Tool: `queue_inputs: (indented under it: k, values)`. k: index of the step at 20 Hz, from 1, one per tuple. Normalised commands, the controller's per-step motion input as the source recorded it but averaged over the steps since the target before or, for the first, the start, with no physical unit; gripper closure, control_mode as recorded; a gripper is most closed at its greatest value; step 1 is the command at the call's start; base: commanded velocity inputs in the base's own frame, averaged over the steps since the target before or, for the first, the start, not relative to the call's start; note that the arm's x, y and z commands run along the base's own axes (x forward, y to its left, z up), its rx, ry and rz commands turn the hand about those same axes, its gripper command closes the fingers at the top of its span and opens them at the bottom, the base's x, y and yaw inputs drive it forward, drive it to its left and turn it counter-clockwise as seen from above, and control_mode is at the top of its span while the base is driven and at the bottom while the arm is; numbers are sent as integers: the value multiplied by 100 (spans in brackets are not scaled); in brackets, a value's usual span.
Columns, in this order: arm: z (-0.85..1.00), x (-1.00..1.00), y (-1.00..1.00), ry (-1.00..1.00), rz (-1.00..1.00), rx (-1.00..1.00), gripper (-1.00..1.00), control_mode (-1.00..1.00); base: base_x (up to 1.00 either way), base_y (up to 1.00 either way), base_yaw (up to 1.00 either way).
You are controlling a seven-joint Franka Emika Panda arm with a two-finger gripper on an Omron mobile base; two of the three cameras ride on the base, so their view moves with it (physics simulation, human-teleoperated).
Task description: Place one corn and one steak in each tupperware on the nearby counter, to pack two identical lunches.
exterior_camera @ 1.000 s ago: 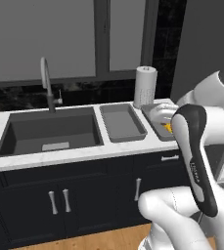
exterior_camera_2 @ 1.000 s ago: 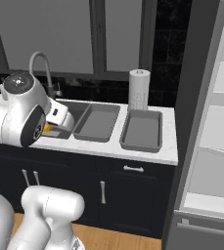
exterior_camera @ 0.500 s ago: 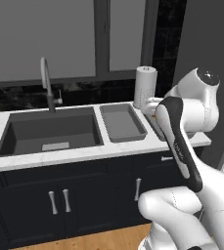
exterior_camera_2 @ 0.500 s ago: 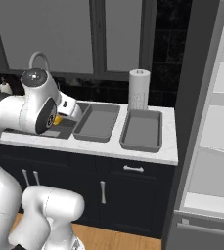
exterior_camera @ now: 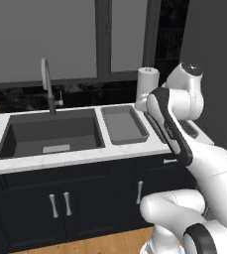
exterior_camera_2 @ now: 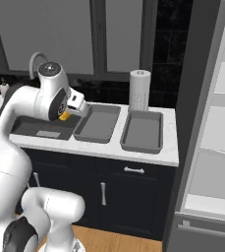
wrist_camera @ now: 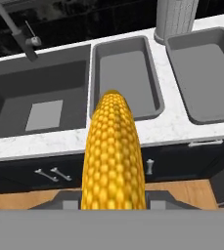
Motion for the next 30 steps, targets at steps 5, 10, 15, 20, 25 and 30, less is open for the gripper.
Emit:
queue_inputs:
  k: [5, 10, 15, 20, 25, 30]
  values:
    - [-34, 49, 1, 2, 0, -4, 100, -100, 0, 0, 0]
    - [-36, 36, 8, 0, 0, -7, 100, -100, 0, 0, 0]
    - [-17, 33, 14, 0, 0, -6, 100, -100, 0, 0, 0]
    - [-17, 33, 8, 0, 0, -1, 100, -100, 0, 0, 0]
    - [-28, 33, 3, 0, 0, 0, 100, -100, 0, 0, 0]
    - [-29, 28, 4, 0, 0, 0, 100, -100, 0, 0, 0]
